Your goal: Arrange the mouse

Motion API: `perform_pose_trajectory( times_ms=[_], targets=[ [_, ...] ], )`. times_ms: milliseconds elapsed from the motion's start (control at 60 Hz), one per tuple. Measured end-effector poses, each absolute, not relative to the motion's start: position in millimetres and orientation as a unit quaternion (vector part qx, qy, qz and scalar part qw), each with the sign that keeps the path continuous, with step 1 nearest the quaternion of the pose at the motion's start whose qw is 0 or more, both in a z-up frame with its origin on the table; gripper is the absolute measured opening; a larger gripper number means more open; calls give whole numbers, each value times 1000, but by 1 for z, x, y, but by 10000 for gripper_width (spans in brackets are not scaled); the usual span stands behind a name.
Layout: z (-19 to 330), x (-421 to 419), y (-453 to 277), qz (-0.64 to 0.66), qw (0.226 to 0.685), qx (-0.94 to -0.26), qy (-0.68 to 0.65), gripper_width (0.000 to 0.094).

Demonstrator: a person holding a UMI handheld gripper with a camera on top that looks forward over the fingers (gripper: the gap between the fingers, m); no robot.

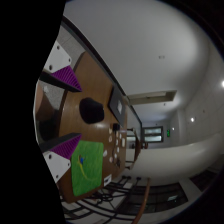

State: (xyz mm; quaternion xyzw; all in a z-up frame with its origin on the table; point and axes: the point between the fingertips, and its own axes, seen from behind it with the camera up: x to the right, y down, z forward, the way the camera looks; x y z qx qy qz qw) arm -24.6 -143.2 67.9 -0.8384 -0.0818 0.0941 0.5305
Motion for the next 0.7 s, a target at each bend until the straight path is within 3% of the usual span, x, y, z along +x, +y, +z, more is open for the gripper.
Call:
perform_pose_trajectory(
  times_ms=[250,417,533,567,600,700],
  targets=[
    [27,-81,-59,80,503,-854,-102,841],
    [16,-82,-9,50,496,-863,-86,842],
    [12,-89,19,39,492,-865,-90,795],
    [9,-88,27,32,489,-867,-91,755],
    [6,-86,32,23,486,-869,-90,635],
    [8,-90,41,23,495,-863,-93,424]
  ],
)
